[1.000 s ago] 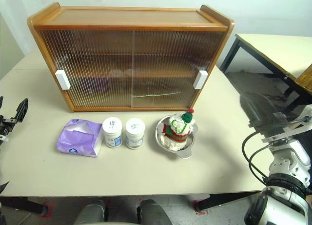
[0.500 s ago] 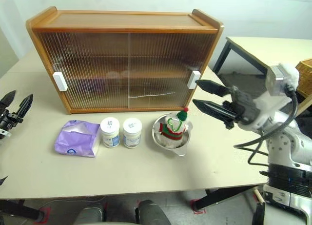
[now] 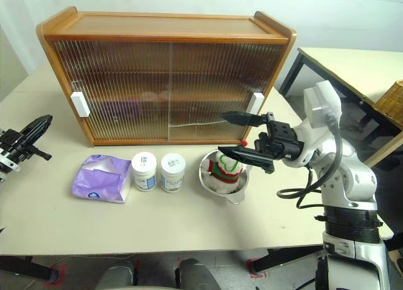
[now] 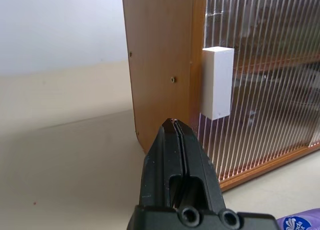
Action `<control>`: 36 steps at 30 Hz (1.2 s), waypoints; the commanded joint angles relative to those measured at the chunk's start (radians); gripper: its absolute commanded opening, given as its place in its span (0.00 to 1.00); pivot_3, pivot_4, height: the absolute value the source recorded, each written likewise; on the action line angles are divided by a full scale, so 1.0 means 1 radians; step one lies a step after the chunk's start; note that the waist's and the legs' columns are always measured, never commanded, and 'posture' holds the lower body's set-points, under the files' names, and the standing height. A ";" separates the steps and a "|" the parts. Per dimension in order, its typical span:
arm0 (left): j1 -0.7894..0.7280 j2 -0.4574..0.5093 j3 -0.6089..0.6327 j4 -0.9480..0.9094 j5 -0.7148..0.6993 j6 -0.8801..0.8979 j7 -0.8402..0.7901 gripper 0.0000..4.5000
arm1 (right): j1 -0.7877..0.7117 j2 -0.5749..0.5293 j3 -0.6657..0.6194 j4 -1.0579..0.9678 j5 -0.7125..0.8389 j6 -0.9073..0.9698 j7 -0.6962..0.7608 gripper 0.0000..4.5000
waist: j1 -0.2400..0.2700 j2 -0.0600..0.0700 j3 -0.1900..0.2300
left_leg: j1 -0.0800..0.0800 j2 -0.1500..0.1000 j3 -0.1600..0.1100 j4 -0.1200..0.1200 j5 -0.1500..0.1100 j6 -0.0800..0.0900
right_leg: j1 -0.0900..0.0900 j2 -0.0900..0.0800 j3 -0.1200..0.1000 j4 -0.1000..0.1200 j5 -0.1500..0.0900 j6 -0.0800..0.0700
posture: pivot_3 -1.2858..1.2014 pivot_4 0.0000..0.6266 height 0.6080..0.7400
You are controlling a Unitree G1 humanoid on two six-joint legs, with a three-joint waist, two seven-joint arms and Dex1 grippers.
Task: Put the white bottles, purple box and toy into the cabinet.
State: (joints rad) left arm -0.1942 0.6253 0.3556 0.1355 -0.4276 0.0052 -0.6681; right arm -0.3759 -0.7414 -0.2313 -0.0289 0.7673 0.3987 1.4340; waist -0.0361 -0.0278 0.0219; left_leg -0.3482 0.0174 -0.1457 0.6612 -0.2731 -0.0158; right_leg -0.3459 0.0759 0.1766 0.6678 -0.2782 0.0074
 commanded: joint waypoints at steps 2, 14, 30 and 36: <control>-0.030 -0.011 -0.055 -0.009 0.038 0.009 -0.004 0.01 | 0.007 -0.002 0.030 0.004 -0.031 -0.030 0.020 1.00 | 0.002 0.000 0.000 | 0.000 0.000 0.000 0.000 0.000 0.000 | 0.000 0.000 0.000 0.000 0.000 -0.001 | 0.50 0.00 1.00; -0.106 -0.058 -0.114 0.037 0.092 -0.016 0.003 0.01 | 0.104 0.134 -0.026 -0.021 -0.046 -0.160 -0.126 1.00 | 0.004 0.000 -0.002 | 0.000 0.000 0.000 0.001 0.000 -0.001 | 0.000 -0.001 -0.001 0.000 0.001 0.000 | 0.50 0.00 1.00; -0.176 -0.072 -0.123 0.124 0.115 -0.038 0.011 0.01 | 0.250 0.279 -0.001 -0.144 -0.097 -0.395 -0.268 1.00 | -0.007 -0.001 -0.002 | 0.001 0.001 -0.001 0.002 0.000 0.000 | 0.001 -0.001 -0.001 0.000 0.002 0.003 | 0.49 0.00 1.00; -0.203 -0.078 -0.132 0.140 0.137 -0.020 0.033 0.01 | 0.266 0.272 0.028 -0.149 -0.088 -0.409 -0.240 1.00 | -0.008 -0.001 -0.003 | 0.001 0.000 -0.001 0.002 0.000 0.000 | 0.002 -0.001 -0.001 0.000 0.002 0.003 | 0.49 0.00 1.00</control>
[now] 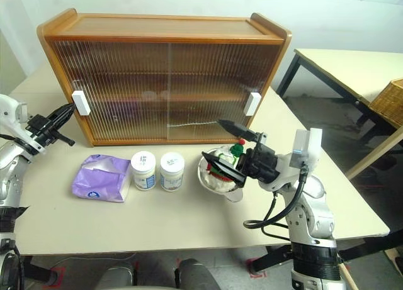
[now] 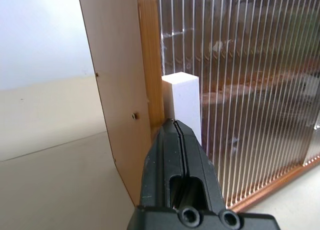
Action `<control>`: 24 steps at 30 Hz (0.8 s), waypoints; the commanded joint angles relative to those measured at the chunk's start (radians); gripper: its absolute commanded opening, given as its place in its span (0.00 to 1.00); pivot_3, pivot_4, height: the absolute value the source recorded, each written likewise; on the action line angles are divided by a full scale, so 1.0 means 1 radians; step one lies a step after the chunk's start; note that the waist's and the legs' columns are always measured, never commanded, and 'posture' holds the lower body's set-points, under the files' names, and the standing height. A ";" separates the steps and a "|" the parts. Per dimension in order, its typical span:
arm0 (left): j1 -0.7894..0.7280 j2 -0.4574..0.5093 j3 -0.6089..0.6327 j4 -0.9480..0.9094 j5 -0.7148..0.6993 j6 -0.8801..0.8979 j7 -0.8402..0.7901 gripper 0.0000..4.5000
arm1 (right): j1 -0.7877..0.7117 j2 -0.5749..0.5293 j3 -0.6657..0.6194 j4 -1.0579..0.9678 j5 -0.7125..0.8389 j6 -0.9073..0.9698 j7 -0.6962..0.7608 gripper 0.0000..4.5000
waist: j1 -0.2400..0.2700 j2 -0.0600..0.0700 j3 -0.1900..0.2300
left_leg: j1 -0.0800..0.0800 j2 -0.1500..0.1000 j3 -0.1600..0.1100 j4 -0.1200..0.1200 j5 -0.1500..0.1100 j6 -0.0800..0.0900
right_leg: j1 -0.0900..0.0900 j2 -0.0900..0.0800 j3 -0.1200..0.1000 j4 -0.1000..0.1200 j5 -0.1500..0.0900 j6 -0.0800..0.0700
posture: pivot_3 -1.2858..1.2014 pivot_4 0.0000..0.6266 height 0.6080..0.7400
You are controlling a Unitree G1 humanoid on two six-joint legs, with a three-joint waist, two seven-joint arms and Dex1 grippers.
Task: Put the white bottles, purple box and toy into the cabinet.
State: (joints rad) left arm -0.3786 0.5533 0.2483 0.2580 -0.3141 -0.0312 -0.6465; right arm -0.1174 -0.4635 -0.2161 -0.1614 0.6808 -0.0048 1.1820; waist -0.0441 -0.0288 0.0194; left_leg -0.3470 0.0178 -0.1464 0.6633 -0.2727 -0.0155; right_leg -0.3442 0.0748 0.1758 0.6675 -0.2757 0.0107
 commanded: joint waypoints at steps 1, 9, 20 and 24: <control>-0.024 -0.007 -0.027 0.019 0.031 0.014 0.018 0.01 | 0.006 -0.010 0.015 -0.014 0.001 -0.004 0.017 1.00 | 0.001 0.000 0.000 | 0.000 0.000 0.000 0.000 0.000 0.000 | 0.000 0.000 0.000 0.000 0.000 0.000 | 0.48 0.00 1.00; -0.020 -0.015 -0.025 -0.021 0.040 0.018 0.054 0.01 | 0.002 -0.021 0.016 0.001 0.004 -0.005 0.036 1.00 | 0.000 0.000 0.000 | 0.000 -0.001 0.000 0.001 0.002 0.000 | 0.001 0.000 0.000 0.000 -0.001 0.005 | 0.49 0.00 1.00; 0.036 -0.024 -0.015 -0.082 0.034 0.045 0.094 0.01 | -0.011 -0.020 0.021 0.023 0.002 -0.004 0.054 1.00 | -0.006 0.000 0.000 | -0.001 -0.001 0.000 -0.001 0.002 0.000 | 0.000 0.000 0.000 -0.001 -0.001 0.005 | 0.49 0.00 1.00; 0.022 -0.013 -0.014 -0.069 0.035 0.046 0.090 0.01 | -0.012 -0.020 0.025 0.024 0.002 0.001 0.058 1.00 | -0.006 0.000 0.000 | -0.001 -0.001 0.000 -0.001 0.002 0.000 | 0.000 0.000 0.000 -0.001 -0.001 0.004 | 0.49 0.00 1.00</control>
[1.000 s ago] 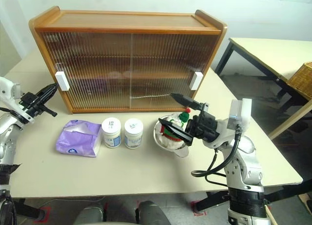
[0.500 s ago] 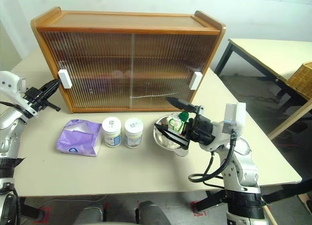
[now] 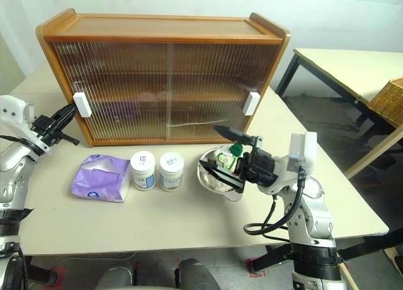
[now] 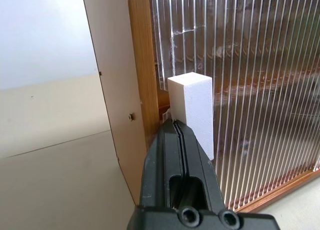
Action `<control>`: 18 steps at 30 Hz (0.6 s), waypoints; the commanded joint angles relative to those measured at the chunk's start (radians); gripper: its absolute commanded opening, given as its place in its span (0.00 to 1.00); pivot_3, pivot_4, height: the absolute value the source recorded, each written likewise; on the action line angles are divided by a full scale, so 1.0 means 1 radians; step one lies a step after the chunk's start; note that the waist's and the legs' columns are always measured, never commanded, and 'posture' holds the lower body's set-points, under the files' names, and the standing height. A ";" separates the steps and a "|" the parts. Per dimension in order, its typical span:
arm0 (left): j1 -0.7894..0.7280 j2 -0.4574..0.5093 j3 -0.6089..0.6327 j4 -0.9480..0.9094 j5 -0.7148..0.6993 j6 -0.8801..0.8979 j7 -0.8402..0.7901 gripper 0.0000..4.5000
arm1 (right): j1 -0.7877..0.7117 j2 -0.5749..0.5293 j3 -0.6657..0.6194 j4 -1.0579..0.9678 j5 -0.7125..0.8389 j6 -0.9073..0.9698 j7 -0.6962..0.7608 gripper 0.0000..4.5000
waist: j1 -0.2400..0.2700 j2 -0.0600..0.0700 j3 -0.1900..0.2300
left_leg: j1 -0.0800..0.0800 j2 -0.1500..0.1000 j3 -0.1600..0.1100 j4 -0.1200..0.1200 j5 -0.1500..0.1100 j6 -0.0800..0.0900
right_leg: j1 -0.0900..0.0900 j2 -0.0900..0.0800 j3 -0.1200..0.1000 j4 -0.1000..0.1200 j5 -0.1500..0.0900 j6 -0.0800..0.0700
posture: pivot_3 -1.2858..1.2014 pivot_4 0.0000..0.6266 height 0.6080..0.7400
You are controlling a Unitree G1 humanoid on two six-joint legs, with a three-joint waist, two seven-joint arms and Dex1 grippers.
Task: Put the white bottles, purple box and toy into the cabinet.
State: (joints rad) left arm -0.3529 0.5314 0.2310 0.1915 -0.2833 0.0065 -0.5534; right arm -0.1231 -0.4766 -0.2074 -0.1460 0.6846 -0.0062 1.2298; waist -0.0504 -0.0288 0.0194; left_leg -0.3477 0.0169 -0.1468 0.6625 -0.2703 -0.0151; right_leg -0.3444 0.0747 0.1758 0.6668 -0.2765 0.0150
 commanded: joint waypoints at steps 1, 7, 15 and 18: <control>-0.010 0.009 0.000 0.002 0.006 0.006 -0.006 0.01 | -0.007 -0.007 0.016 0.009 -0.002 0.002 0.010 1.00 | 0.000 0.000 0.000 | 0.000 0.000 0.000 0.000 0.000 0.000 | 0.000 0.000 0.000 0.000 0.000 0.000 | 0.49 0.00 1.00; -0.047 -0.009 -0.026 0.015 0.008 0.006 -0.016 0.01 | -0.004 -0.008 0.015 0.011 -0.004 0.000 0.010 1.00 | 0.000 0.000 0.000 | 0.000 0.000 0.000 0.000 0.000 0.000 | 0.000 0.000 0.000 0.000 0.000 0.000 | 0.49 0.00 1.00; -0.083 -0.046 -0.075 0.037 0.012 0.012 -0.053 0.01 | -0.003 -0.014 0.009 0.013 -0.003 -0.001 0.013 1.00 | -0.002 0.000 0.000 | 0.000 -0.001 0.000 0.001 0.000 0.000 | 0.001 -0.001 0.000 0.000 0.000 -0.001 | 0.48 0.00 1.00; -0.088 -0.055 -0.088 0.042 0.013 0.011 -0.063 0.01 | -0.003 -0.017 0.007 0.015 -0.002 -0.002 0.011 1.00 | -0.005 0.000 0.000 | 0.000 -0.001 0.000 0.001 0.000 0.000 | 0.001 -0.001 0.000 0.000 0.000 0.000 | 0.48 0.00 1.00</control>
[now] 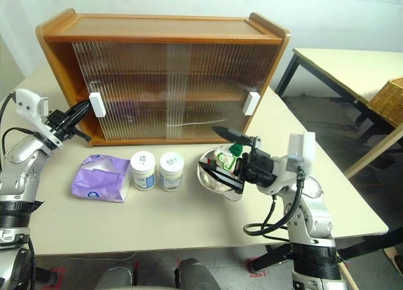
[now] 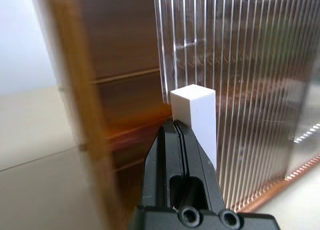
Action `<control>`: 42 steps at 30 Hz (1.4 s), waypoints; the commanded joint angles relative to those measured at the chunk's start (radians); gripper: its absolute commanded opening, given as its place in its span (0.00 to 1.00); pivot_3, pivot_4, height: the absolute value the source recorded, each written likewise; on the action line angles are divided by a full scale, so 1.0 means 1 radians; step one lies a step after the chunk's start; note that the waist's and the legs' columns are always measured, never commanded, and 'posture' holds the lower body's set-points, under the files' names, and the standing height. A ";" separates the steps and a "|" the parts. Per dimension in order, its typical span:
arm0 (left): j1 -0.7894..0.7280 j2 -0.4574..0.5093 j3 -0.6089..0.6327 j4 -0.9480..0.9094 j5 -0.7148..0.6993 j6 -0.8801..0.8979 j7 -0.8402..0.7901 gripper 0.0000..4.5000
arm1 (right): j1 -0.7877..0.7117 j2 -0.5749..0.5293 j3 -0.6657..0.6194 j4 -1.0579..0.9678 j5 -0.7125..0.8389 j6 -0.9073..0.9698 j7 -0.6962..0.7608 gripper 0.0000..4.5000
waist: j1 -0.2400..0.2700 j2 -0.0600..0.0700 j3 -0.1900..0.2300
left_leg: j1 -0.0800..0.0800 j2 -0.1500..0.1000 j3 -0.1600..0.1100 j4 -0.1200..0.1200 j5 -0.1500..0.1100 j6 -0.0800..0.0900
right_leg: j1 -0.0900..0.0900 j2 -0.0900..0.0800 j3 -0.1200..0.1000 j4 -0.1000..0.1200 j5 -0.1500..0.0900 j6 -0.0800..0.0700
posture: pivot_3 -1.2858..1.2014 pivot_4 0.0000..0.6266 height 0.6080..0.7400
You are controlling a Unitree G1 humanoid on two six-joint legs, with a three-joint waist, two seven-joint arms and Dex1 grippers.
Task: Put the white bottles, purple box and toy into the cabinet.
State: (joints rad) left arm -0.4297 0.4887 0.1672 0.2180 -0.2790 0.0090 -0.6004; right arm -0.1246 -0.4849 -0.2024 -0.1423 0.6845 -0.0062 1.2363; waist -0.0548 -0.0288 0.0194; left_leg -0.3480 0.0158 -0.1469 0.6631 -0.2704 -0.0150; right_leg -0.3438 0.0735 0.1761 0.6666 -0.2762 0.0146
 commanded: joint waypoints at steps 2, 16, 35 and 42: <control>-0.017 -0.019 -0.033 0.020 0.011 0.008 -0.019 0.01 | -0.001 -0.008 0.000 0.013 -0.001 -0.001 -0.002 1.00 | -0.001 0.000 0.000 | 0.000 0.000 0.000 0.000 0.000 0.000 | 0.000 0.000 0.000 0.000 -0.001 0.001 | 0.48 0.00 1.00; -0.042 -0.059 -0.100 0.014 0.024 0.024 -0.048 0.01 | 0.038 0.022 0.025 -0.075 0.007 0.094 -0.150 1.00 | -0.007 0.000 0.000 | 0.000 -0.001 -0.001 0.001 0.000 0.000 | 0.001 0.000 0.000 -0.001 -0.002 0.005 | 0.47 0.00 1.00; -0.162 -0.168 -0.213 0.102 0.080 -0.014 -0.113 0.01 | 0.026 -0.009 0.087 -0.135 -0.038 0.252 -0.324 1.00 | -0.013 0.000 0.000 | -0.002 -0.004 -0.003 0.001 -0.001 0.002 | 0.002 -0.002 0.001 -0.003 -0.004 0.013 | 0.47 0.00 1.00; -0.217 -0.223 -0.234 0.157 0.092 -0.036 -0.112 0.01 | 0.033 0.027 0.086 -0.157 -0.020 0.256 -0.353 1.00 | -0.020 0.000 0.000 | -0.002 -0.005 -0.004 0.002 -0.002 0.003 | 0.003 -0.003 0.002 -0.004 -0.004 0.016 | 0.46 0.00 1.00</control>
State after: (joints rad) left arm -0.6333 0.2687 -0.0595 0.3520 -0.2014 -0.0167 -0.7075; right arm -0.0959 -0.4596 -0.1152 -0.2843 0.6570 0.2442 0.8883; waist -0.0750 -0.0289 0.0195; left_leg -0.3499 0.0109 -0.1510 0.6648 -0.2721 -0.0119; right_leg -0.3403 0.0710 0.1780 0.6623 -0.2800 0.0306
